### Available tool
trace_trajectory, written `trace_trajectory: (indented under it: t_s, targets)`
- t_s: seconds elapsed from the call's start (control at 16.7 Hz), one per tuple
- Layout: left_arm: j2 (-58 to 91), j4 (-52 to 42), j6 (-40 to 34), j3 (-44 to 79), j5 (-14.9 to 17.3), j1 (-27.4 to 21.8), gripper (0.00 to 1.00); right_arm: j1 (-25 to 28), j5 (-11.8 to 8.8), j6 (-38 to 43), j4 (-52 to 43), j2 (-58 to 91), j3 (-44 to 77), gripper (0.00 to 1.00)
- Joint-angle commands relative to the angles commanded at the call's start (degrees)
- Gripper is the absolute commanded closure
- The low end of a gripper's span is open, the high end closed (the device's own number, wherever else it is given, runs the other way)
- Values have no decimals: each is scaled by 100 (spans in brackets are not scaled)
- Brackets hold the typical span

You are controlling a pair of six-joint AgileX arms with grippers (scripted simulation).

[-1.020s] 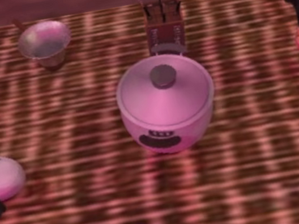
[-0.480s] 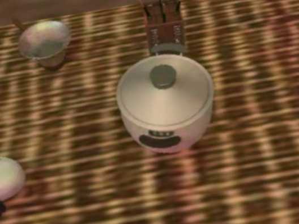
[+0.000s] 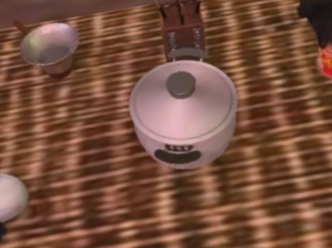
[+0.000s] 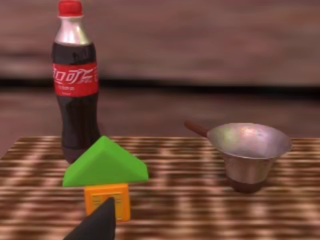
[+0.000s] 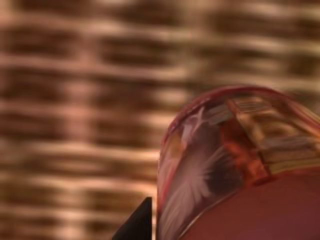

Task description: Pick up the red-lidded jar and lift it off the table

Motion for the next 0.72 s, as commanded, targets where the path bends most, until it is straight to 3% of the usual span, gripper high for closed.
trace_trajectory:
  t_s: [0.3, 0.72]
  targets:
    - [0, 0, 0, 0, 0, 0, 0, 874, 162, 1377, 579, 42, -517, 100]
    - [0, 0, 0, 0, 0, 0, 0, 996, 172, 1546, 673, 34, -626, 100]
